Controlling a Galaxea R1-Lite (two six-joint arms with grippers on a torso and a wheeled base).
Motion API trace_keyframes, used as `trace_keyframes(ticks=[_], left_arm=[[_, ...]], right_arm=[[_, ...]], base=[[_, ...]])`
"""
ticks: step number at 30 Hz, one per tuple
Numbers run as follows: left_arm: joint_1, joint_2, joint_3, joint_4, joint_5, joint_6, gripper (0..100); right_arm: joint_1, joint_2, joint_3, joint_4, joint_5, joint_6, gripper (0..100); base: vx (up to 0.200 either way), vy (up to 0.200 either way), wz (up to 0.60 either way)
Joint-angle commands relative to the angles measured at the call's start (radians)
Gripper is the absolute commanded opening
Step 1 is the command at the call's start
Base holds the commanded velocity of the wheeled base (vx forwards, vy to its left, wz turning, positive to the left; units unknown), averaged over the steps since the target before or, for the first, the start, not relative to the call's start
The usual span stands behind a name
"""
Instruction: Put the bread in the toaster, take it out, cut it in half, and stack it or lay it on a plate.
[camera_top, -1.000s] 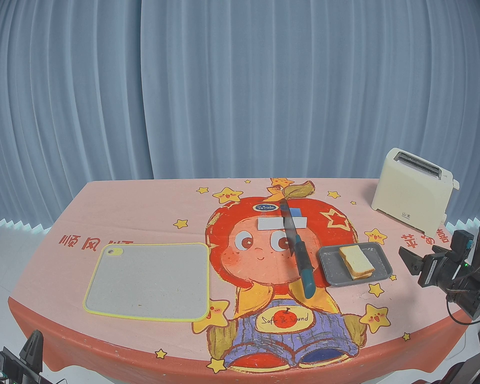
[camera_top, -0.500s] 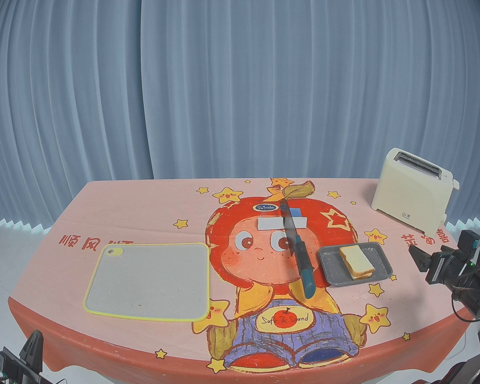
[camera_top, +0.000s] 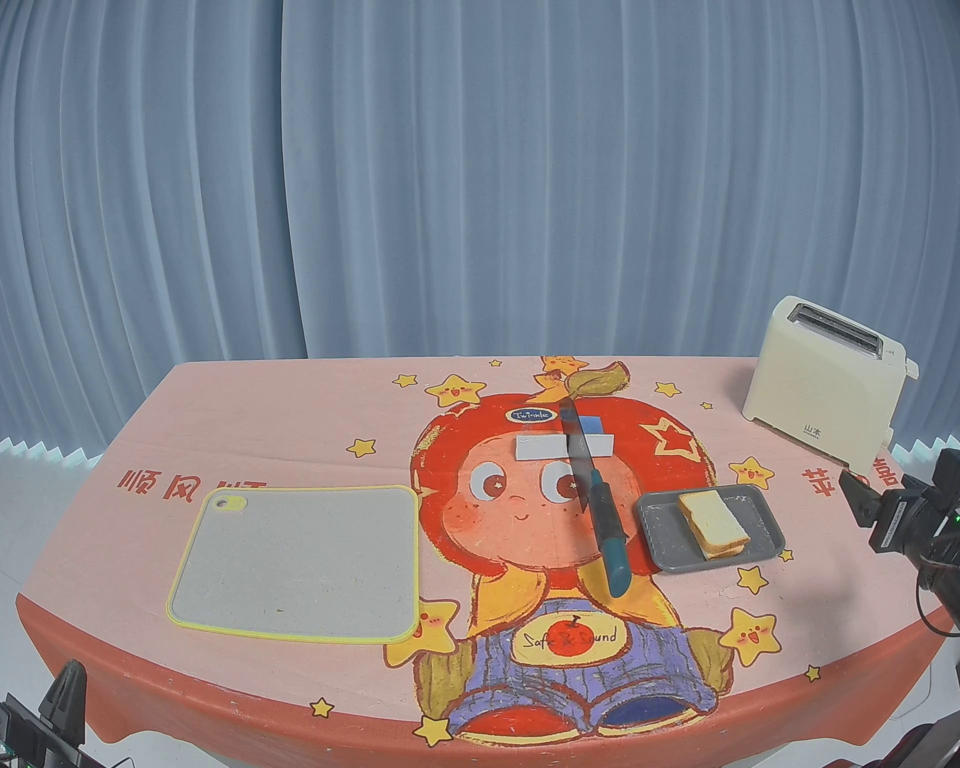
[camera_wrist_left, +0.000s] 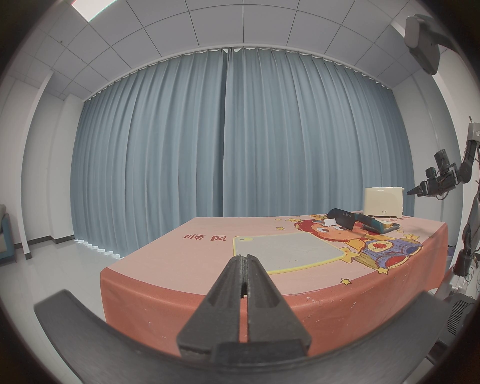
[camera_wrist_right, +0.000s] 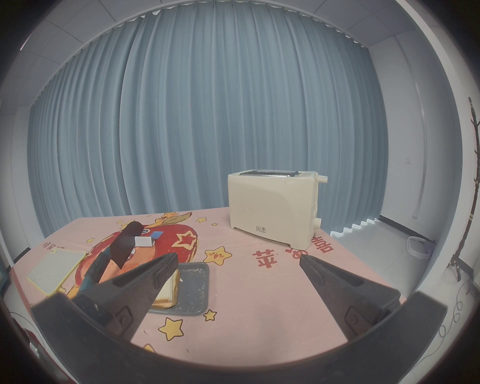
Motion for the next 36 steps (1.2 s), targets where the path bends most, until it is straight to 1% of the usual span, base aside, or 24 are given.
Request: trace_keyframes(ticks=[1,5,8,16,18,23,28,30,32,33,34,36], left_arm=[[0.0,-0.016,0.018,0.0,0.0,0.0,0],[0.0,-0.016,0.018,0.0,0.0,0.0,0],[0.0,-0.016,0.018,0.0,0.0,0.0,0],[0.0,-0.016,0.018,0.0,0.0,0.0,0],[0.0,-0.016,0.018,0.0,0.0,0.0,0],[0.0,-0.016,0.018,0.0,0.0,0.0,0],[0.0,-0.016,0.018,0.0,0.0,0.0,0],[0.0,-0.016,0.018,0.0,0.0,0.0,0],[0.0,-0.016,0.018,0.0,0.0,0.0,0],[0.0,-0.016,0.018,0.0,0.0,0.0,0],[0.0,-0.016,0.018,0.0,0.0,0.0,0],[0.0,-0.016,0.018,0.0,0.0,0.0,0]], right_arm=[[-0.016,0.0,0.003,-0.01,0.0,-0.002,100],[-0.045,-0.004,0.002,-0.019,0.0,-0.016,100],[-0.051,-0.018,0.002,-0.019,0.002,-0.03,100],[-0.081,-0.038,-0.003,-0.019,0.002,-0.034,100],[-0.084,-0.055,-0.003,-0.019,0.002,-0.045,100],[-0.104,-0.087,-0.002,-0.019,0.002,-0.047,100],[-0.114,-0.133,0.008,-0.017,0.002,-0.066,100],[-0.119,-0.144,0.008,-0.017,0.005,-0.066,100],[-0.127,-0.167,0.008,-0.017,0.037,-0.07,100],[-0.127,-0.167,0.008,-0.017,0.037,-0.07,100],[-0.146,-0.187,0.008,-0.017,0.055,-0.08,100],[-0.171,-0.207,0.011,-0.016,0.071,-0.1,100]], base=[[0.0,0.0,0.0],[0.0,0.0,0.0],[0.0,0.0,0.0],[0.0,0.0,0.0],[0.0,0.0,0.0],[0.0,0.0,0.0],[0.0,0.0,0.0],[0.0,0.0,0.0],[0.0,0.0,0.0],[0.0,0.0,0.0],[0.0,0.0,0.0],[0.0,0.0,0.0]])
